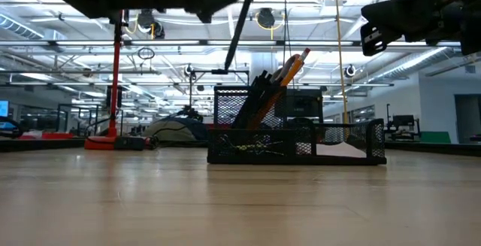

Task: Pick and place office supplies into organizer
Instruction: Put the black pen into the black desk organizer

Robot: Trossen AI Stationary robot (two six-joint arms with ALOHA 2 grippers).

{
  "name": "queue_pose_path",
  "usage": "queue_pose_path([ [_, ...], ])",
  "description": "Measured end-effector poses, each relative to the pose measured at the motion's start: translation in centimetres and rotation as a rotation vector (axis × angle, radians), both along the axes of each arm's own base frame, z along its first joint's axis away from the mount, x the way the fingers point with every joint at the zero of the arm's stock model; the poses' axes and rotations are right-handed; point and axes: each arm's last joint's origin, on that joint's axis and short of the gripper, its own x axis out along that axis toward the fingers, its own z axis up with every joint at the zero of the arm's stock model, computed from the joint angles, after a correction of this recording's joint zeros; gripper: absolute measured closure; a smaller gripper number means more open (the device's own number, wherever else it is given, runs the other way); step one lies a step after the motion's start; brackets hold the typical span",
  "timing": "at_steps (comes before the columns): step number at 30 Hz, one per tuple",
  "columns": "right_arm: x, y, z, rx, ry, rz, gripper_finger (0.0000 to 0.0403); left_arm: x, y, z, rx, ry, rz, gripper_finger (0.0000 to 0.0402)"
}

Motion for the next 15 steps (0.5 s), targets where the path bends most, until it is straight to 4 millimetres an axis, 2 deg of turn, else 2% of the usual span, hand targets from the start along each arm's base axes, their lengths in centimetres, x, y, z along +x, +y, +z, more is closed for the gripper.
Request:
queue_pose_path([
  [5, 0.0, 0.0, 0.0, 0.0, 0.0, 0.0, 0.0403, 0.6, 1.1, -0.9, -0.085, 0.013, 0.037, 0.036],
  [12, 0.0, 0.0, 0.0, 0.002, 0.001, 0.0, 0.0403, 1.9, 1.9, -4.5, -0.134, 0.106, 0.127, 0.036],
  [15, 0.0, 0.0, 0.0, 0.002, 0.001, 0.0, 0.0403, 2.2, 1.9, -5.3, -0.134, 0.102, 0.12, 0.036],
])
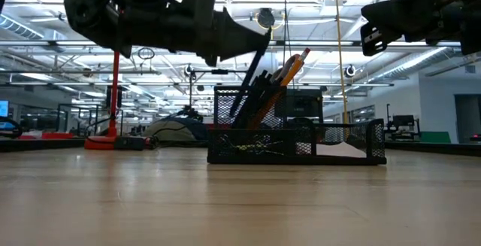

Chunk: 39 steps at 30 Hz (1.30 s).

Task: Pick and place office supplies into organizer
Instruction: Put the black pen into the black desk organizer

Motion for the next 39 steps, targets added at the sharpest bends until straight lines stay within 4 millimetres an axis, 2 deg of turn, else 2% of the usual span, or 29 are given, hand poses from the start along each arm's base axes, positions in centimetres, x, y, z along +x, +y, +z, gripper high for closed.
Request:
queue_pose_path([
  [10, 0.0, 0.0, 0.0, 0.0, 0.0, 0.0, 0.0403, 0.2, 1.2, -2.8, -0.02, 0.166, 0.045, 0.036],
  [21, 0.0, 0.0, 0.0, 0.001, 0.0, 0.0, 0.0403, 0.2, 1.1, -2.9, -0.033, 0.185, 0.04, 0.0357],
  [24, 0.0, 0.0, 0.0, 0.001, 0.0, 0.0, 0.0403, 0.2, 1.1, -2.9, -0.028, 0.185, 0.03, 0.0339],
  [33, 0.0, 0.0, 0.0, 0.001, 0.0, 0.0, 0.0403, 0.2, 1.1, -2.9, -0.02, 0.186, 0.006, 0.0246],
  [39, 0.0, 0.0, 0.0, 0.001, 0.0, 0.0, 0.0403, 0.2, 0.9, -2.7, 0.064, 0.183, -0.006, 0.0216],
])
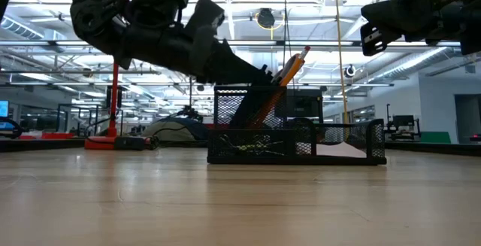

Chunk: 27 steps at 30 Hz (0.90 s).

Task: Pick and place office supplies into organizer
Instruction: Put the black pen into the black desk organizer, then return to Home Position

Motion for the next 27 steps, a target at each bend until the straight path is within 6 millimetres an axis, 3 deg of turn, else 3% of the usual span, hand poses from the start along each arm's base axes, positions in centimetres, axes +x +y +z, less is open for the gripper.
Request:
queue_pose_path([
  [11, 0.1, 0.0, -0.2, 0.025, 0.029, -0.001, 0.0403, -1.4, -0.5, 4.3, 0.063, -0.062, -0.03, 0.0207],
  [16, -0.1, -0.1, -1.8, 0.052, 0.089, -0.042, 0.0403, -2.8, -1.2, 6.7, 0.117, -0.067, -0.062, 0.0215],
  [20, -0.1, -0.2, -1.6, 0.046, 0.041, -0.109, 0.0403, -4.9, -3.0, 8.9, 0.246, -0.045, -0.105, 0.0255],
  [23, 0.0, -0.1, -0.8, -0.014, 0.003, -0.153, 0.0403, -7.2, -4.5, 10.6, 0.378, -0.016, -0.1, 0.0306],
  [27, 0.5, -0.3, 1.3, -0.093, 0.039, -0.212, 0.0403, -10.7, -5.5, 13.6, 0.417, -0.055, -0.023, 0.0383],
])
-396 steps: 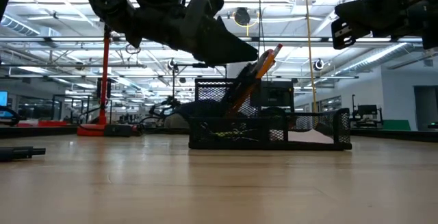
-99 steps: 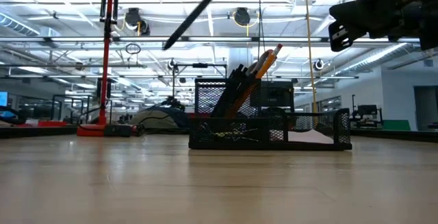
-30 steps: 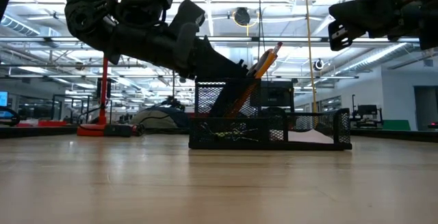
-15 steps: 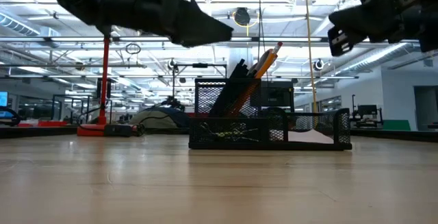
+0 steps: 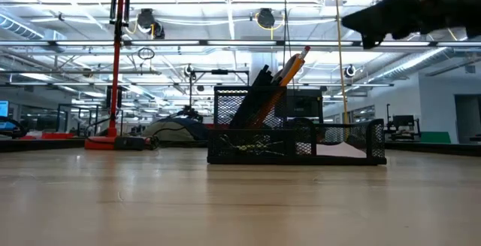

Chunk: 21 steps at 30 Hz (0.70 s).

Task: Pick and place office supplies into organizer
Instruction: Return to Home Position

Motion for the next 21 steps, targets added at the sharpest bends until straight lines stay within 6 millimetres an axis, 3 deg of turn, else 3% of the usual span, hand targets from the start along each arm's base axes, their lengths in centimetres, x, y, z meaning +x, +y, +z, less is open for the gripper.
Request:
queue_pose_path([
  [4, -0.2, -0.4, 2.4, -0.115, 0.088, -0.15, 0.0403, -3.8, 0.5, 2.3, -0.035, -0.043, 0.058, 0.0391],
  [7, -0.7, -0.5, 3.5, -0.149, 0.028, -0.114, 0.0403, -5.7, 1.4, 2.2, -0.067, -0.076, 0.03, 0.0397],
  [17, -2.7, -0.9, 1.1, -0.075, -0.129, -0.082, 0.0403, -8.3, 3.5, -6.5, -0.186, -0.283, -0.083, 0.04],
  [21, -3.9, -0.9, 0.1, -0.082, -0.184, -0.077, 0.0403, -9.5, 4.2, -8.7, -0.214, -0.372, -0.071, 0.04],
])
